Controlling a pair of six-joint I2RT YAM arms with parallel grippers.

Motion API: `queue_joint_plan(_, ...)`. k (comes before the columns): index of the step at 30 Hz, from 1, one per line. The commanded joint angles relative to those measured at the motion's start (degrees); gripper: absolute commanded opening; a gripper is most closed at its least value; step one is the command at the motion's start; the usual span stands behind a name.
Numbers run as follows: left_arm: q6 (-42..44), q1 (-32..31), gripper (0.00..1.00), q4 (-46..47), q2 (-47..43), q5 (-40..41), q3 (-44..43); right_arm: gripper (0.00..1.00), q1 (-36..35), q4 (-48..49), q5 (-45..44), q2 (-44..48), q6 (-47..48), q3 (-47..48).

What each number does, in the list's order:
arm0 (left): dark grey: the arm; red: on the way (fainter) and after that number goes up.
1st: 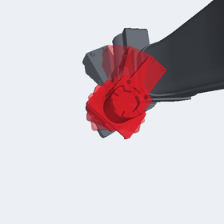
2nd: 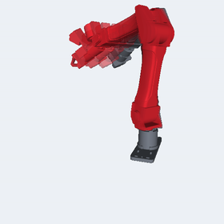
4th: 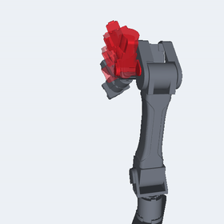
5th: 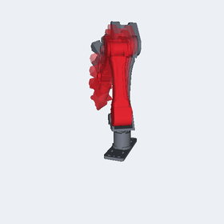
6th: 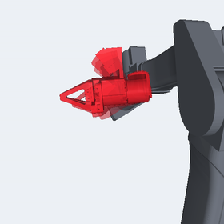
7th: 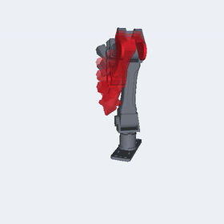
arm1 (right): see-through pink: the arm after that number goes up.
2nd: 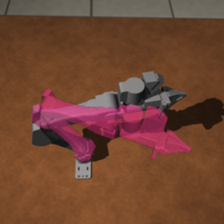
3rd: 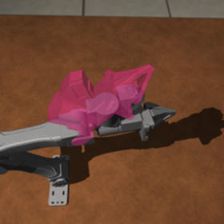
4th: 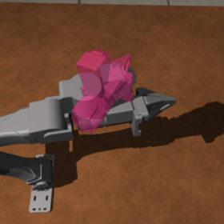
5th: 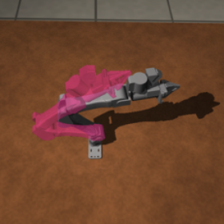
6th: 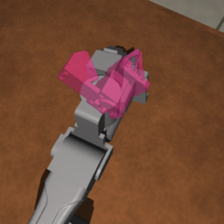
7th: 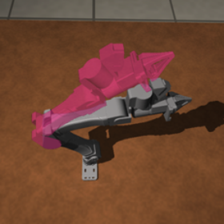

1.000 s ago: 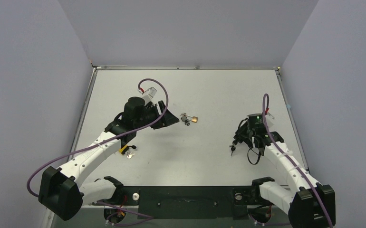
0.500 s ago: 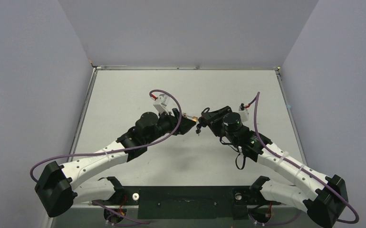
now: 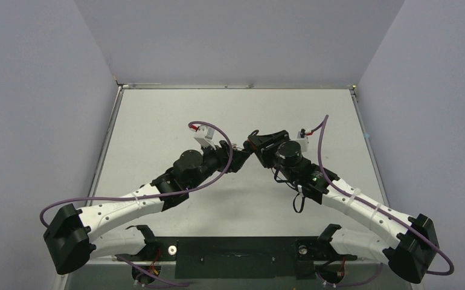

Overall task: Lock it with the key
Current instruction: Lock the lock.

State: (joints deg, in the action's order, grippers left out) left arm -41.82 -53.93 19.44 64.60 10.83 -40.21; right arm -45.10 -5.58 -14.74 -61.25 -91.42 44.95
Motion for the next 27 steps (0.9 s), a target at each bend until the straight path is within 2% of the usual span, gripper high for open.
queue_joint_plan(1,2.4,-0.4,0.56,4.9,0.0,2.8,-1.5,0.00,-0.7,7.8,-1.3,-0.4,-2.3,3.7)
queue_joint_plan(10,3.5,-0.2,0.56,8.9,0.8,2.9,-1.1,0.00,-1.4,7.7,-1.4,-0.5,-3.1,3.9)
queue_joint_plan(27,5.7,0.7,0.53,11.1,1.8,2.8,-0.5,0.00,-2.0,9.0,1.6,-0.7,-4.1,4.1)
